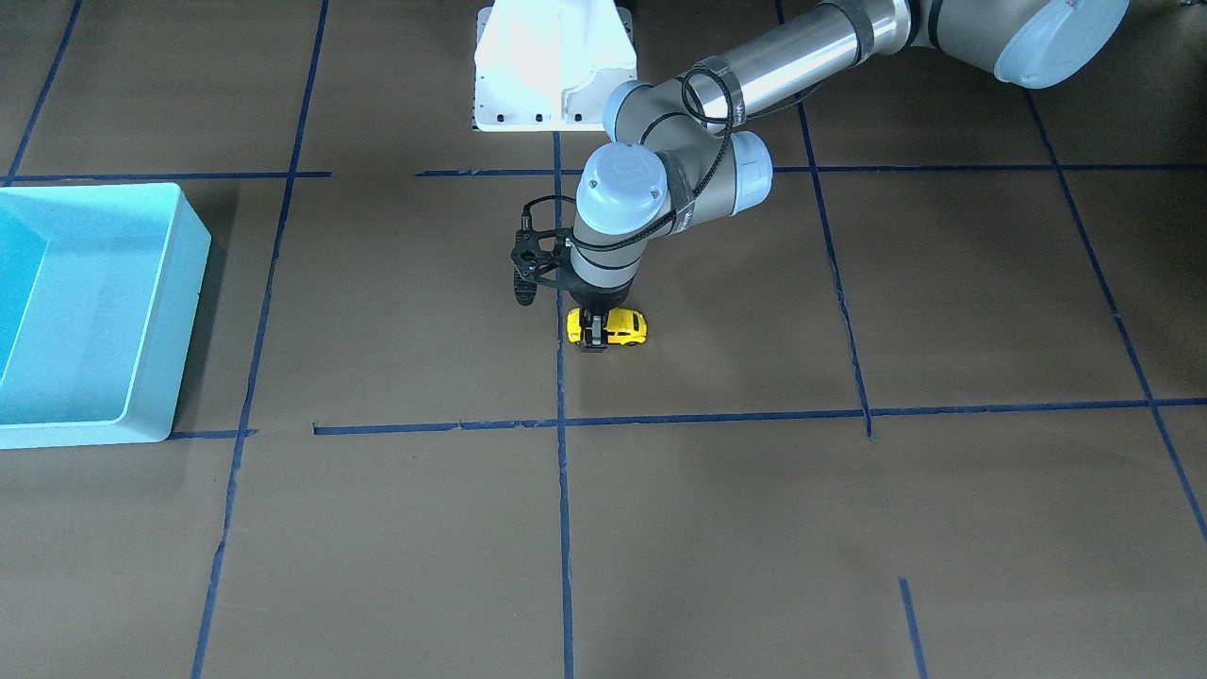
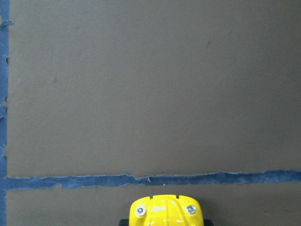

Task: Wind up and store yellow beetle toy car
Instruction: 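Keep pulling the car back toward the robot with the left gripper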

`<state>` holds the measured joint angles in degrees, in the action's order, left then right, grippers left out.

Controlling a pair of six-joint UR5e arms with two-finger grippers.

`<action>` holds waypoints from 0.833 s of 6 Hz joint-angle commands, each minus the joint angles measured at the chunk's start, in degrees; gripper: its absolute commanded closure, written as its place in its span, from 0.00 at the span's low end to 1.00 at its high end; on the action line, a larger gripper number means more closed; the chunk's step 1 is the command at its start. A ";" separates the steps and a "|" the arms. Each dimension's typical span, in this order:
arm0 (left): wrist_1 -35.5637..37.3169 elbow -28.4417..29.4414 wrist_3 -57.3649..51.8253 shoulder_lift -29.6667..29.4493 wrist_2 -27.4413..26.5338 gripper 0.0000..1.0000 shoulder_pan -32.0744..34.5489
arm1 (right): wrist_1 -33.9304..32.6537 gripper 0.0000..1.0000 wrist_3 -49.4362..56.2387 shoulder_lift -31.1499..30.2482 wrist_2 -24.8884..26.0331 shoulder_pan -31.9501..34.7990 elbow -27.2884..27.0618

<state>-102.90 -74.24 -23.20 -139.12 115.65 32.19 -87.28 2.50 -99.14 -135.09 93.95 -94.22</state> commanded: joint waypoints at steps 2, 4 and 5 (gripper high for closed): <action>-0.37 -3.35 -0.09 3.58 0.72 1.00 0.33 | 0.00 0.00 0.05 0.00 0.00 0.00 0.00; -1.07 -5.29 -0.35 5.78 1.07 1.00 0.33 | 0.00 0.00 0.05 0.00 0.00 0.00 0.00; -1.42 -5.47 -0.35 6.40 1.25 1.00 0.59 | -0.09 0.00 0.05 0.00 0.00 0.00 0.00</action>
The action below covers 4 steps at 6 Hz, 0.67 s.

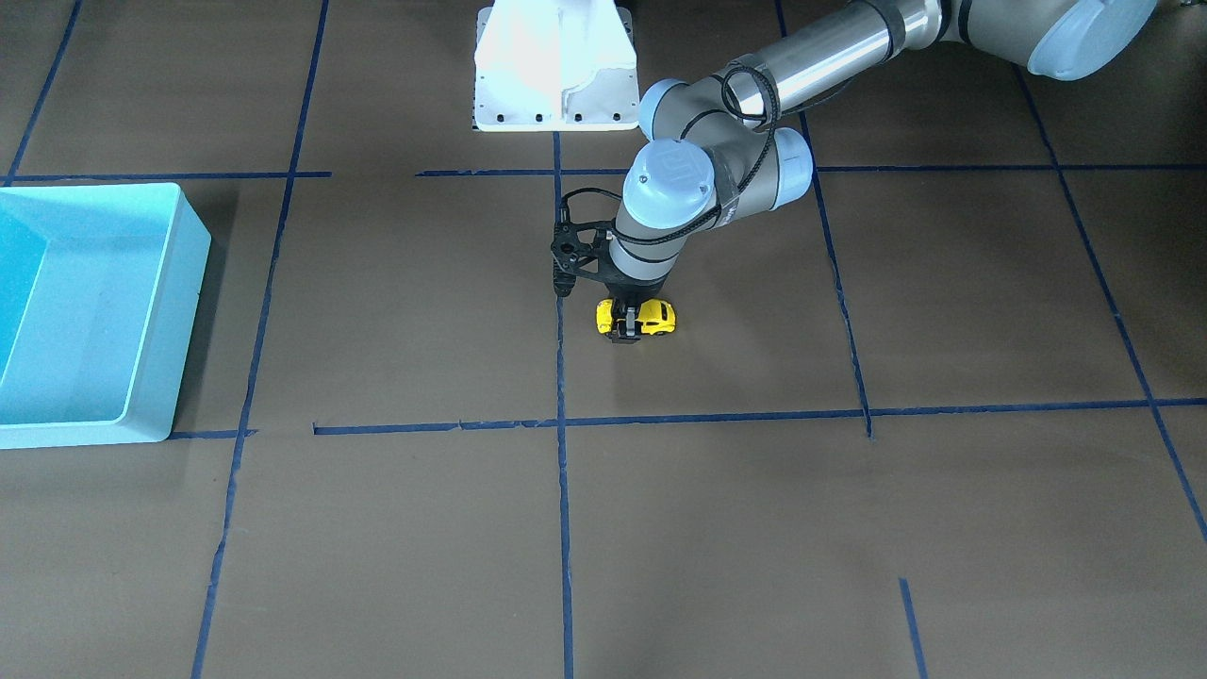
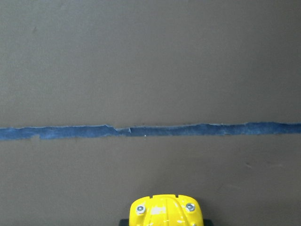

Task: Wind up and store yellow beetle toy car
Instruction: 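Keep pulling the car back toward the robot with the left gripper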

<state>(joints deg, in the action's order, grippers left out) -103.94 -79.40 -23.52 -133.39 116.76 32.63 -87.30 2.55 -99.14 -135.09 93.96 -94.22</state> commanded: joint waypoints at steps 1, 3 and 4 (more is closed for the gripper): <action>-0.39 -0.32 -0.21 0.67 0.66 0.99 0.15 | -0.06 0.00 0.00 0.00 0.00 0.00 0.09; -0.30 -0.32 -0.30 0.67 0.75 0.00 0.07 | 0.03 0.00 0.00 0.00 0.09 0.00 0.09; -0.30 -0.32 -0.30 0.59 0.66 0.00 0.07 | 0.03 0.00 0.00 0.00 0.09 0.00 0.09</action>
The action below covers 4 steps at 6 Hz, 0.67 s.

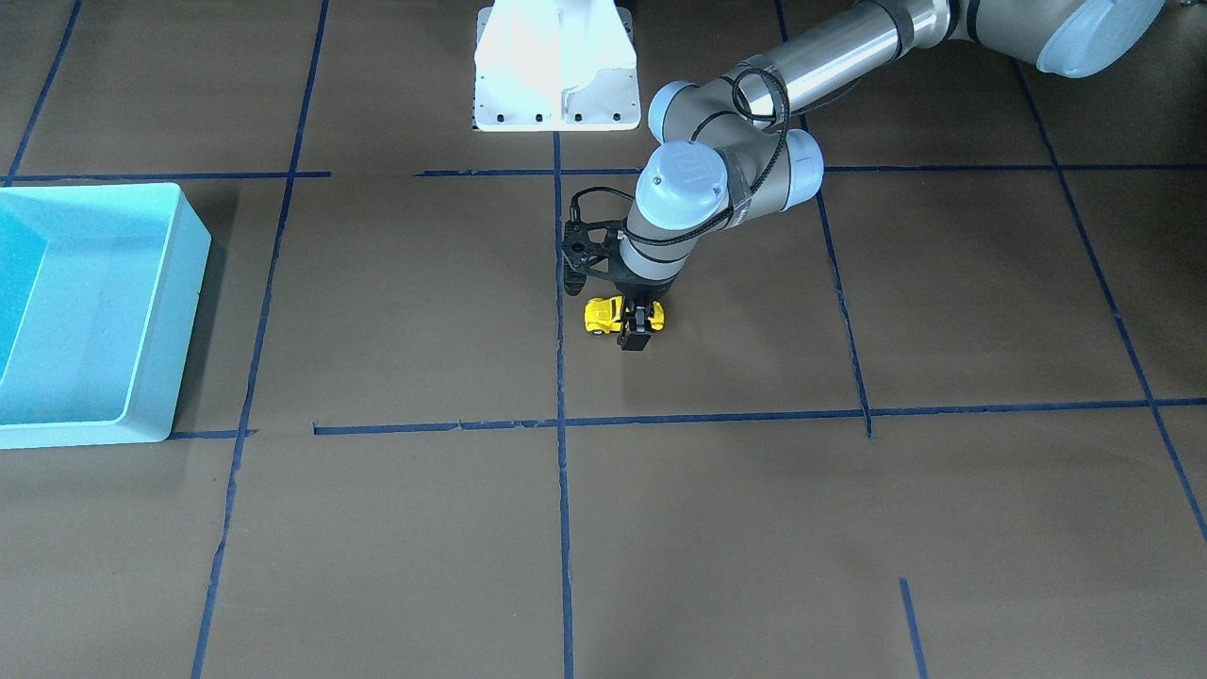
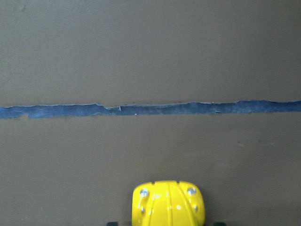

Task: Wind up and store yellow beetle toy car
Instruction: 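Open the left gripper to release the car so it rolls forward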

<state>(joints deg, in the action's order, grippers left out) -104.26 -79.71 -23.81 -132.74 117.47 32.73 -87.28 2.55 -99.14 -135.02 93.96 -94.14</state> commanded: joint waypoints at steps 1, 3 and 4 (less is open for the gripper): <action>0.02 0.00 -0.01 -0.06 -0.05 0.00 -0.03 | -0.08 0.00 0.00 0.00 -0.07 0.00 0.00; 0.11 0.00 -0.01 -0.06 -0.13 0.00 0.06 | -0.08 0.00 0.00 0.00 0.02 0.00 0.00; 0.28 -0.18 -0.18 -0.06 -0.22 0.00 0.49 | -0.08 0.00 0.00 0.00 0.02 0.00 0.00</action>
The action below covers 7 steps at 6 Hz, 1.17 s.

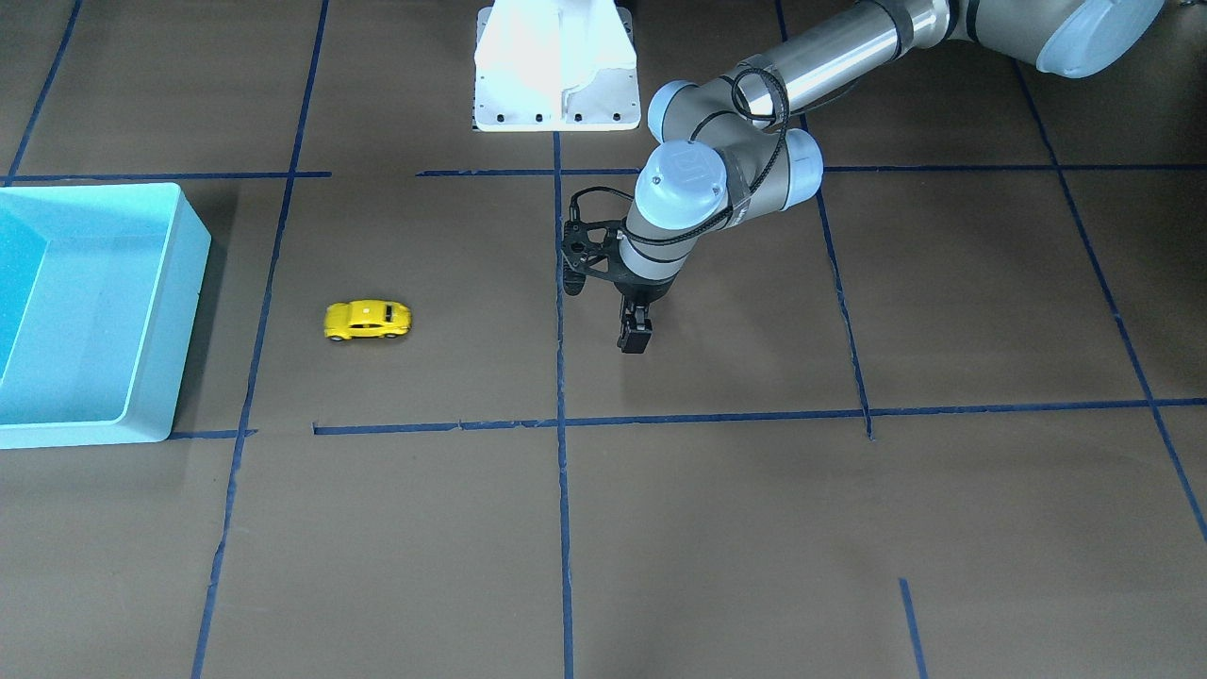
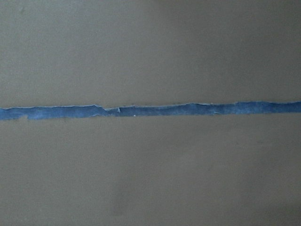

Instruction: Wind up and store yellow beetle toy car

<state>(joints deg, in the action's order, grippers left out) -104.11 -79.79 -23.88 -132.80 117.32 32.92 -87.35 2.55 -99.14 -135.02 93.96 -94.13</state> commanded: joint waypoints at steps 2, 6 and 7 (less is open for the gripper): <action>1.01 -0.98 -0.03 0.17 -0.17 0.00 2.75 | 0.07 0.00 0.00 0.00 -0.07 0.00 0.00; 6.11 -0.45 2.76 3.06 4.90 0.00 11.19 | -0.02 0.00 0.09 -0.09 -0.07 0.00 0.00; 5.94 -0.62 7.57 7.25 10.67 0.00 14.08 | -0.02 0.00 0.35 -0.18 -0.07 0.00 0.00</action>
<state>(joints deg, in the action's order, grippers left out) -98.38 -80.40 -20.01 -128.78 123.30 44.36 -87.36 2.70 -99.25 -135.08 93.96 -94.13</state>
